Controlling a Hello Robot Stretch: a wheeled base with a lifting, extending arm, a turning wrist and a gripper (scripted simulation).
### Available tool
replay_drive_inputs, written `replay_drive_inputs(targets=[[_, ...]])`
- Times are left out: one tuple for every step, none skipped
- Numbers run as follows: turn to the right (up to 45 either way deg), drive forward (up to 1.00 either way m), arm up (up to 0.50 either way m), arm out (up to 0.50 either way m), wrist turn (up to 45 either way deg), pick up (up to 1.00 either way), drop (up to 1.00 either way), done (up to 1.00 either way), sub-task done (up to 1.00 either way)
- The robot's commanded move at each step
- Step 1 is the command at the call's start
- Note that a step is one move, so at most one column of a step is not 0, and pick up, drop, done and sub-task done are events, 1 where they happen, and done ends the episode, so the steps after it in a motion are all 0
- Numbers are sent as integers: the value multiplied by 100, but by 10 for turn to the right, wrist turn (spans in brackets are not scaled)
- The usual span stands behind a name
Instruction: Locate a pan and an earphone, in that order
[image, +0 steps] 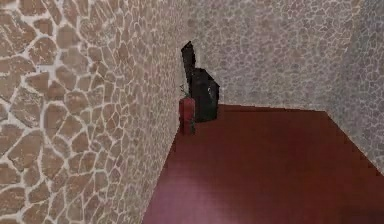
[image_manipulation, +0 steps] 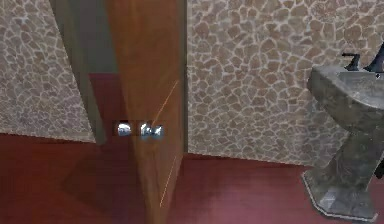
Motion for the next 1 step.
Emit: replay_drive_inputs(targets=[[450, 0, 0, 0, 0, 0, 0, 0, 0]])
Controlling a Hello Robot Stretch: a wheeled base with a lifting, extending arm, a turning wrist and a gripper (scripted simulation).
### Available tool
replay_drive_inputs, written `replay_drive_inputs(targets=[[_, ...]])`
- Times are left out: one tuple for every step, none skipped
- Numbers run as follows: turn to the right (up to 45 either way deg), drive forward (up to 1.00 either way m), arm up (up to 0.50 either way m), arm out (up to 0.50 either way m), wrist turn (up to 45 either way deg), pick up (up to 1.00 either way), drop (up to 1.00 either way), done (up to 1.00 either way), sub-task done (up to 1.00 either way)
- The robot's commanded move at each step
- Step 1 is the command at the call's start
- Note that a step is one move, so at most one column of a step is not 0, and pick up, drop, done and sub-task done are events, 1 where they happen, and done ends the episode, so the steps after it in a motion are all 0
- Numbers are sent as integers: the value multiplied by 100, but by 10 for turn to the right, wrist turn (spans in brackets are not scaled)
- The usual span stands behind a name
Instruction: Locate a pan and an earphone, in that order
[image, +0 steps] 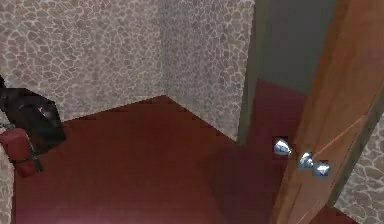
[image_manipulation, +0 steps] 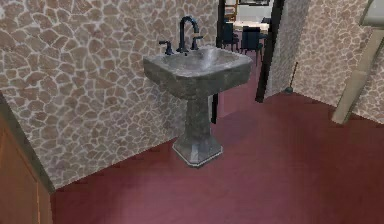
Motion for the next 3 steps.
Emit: replay_drive_inputs(targets=[[210, 0, 0, 0, 0, 0, 0, 0, 0], [0, 30, 0, 0, 0, 0, 0, 0, 0], [-450, 0, 0, 0, 0, 0, 0, 0, 0]])
